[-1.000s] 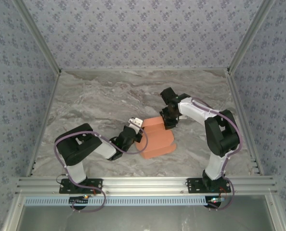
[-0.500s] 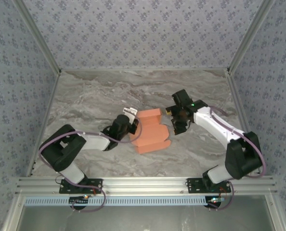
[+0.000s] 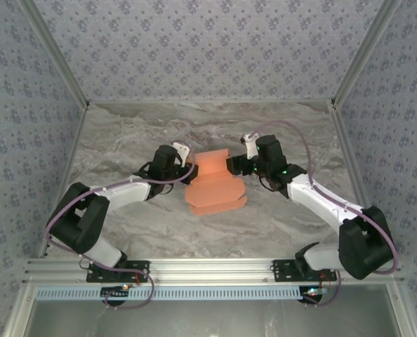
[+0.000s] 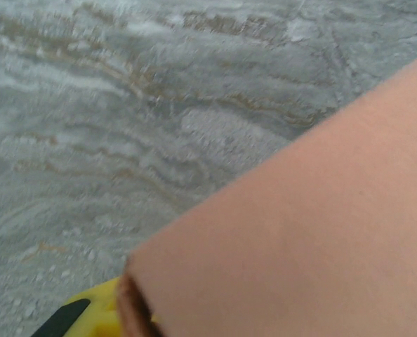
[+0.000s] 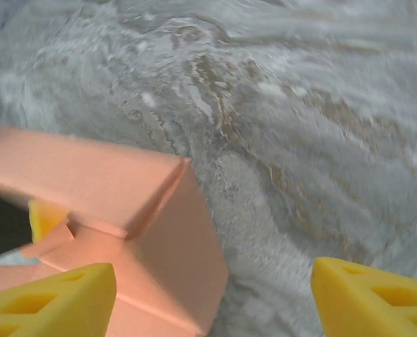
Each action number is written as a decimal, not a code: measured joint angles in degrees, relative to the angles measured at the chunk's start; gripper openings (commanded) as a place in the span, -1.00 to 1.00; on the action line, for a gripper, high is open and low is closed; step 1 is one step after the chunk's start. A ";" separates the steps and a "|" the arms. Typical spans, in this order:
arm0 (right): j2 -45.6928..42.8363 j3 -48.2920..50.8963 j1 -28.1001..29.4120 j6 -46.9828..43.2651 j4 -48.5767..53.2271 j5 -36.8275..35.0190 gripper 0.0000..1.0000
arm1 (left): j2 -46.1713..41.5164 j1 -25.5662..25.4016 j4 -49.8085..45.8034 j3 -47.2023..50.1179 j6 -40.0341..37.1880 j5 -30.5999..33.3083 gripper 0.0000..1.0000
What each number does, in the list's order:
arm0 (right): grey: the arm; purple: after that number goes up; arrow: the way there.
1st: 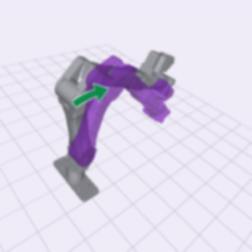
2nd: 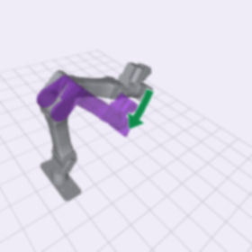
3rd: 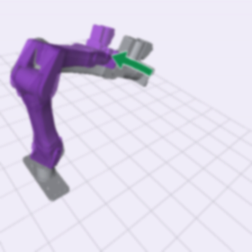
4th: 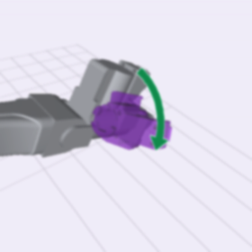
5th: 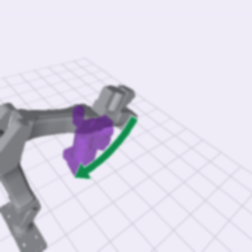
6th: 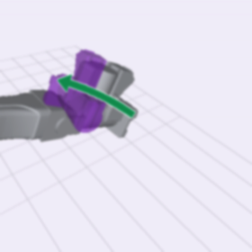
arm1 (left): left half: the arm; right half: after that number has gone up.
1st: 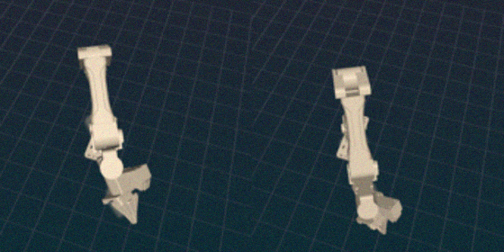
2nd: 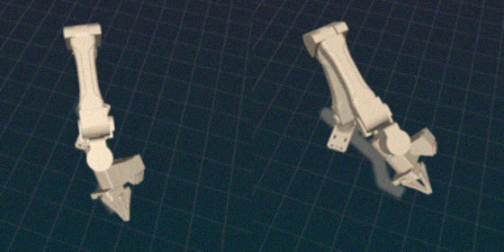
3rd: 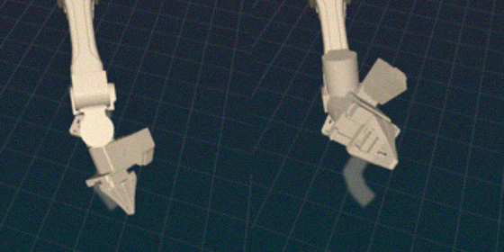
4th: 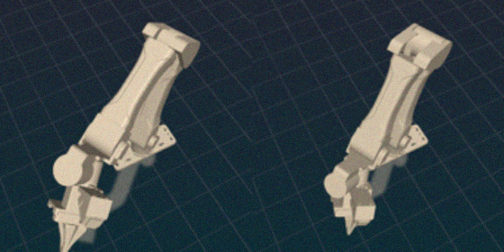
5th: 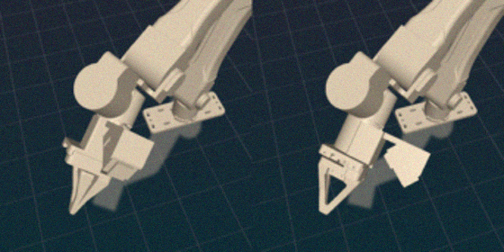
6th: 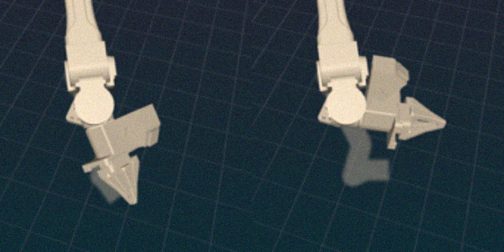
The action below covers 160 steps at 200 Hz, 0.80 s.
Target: Fold the paper box
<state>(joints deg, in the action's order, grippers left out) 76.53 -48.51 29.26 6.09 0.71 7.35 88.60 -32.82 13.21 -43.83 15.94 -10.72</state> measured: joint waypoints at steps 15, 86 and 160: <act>1.60 0.50 0.79 -5.55 -2.49 -0.11 0.21 | 0.00 0.17 -1.81 -0.31 1.18 -1.66 -0.64; 2.34 5.64 1.81 -10.27 -10.47 -1.09 0.00 | 0.81 0.50 -4.74 -2.08 4.37 -3.65 -0.63; 8.28 7.04 4.94 -5.64 -15.52 -8.31 -0.24 | 3.58 0.98 -6.99 -3.34 6.25 -4.55 -0.61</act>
<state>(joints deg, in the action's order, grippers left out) 84.82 -41.47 34.20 0.45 -14.81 -0.95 92.18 -31.83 6.22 -47.18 22.20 -15.27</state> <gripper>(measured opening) 0.382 0.217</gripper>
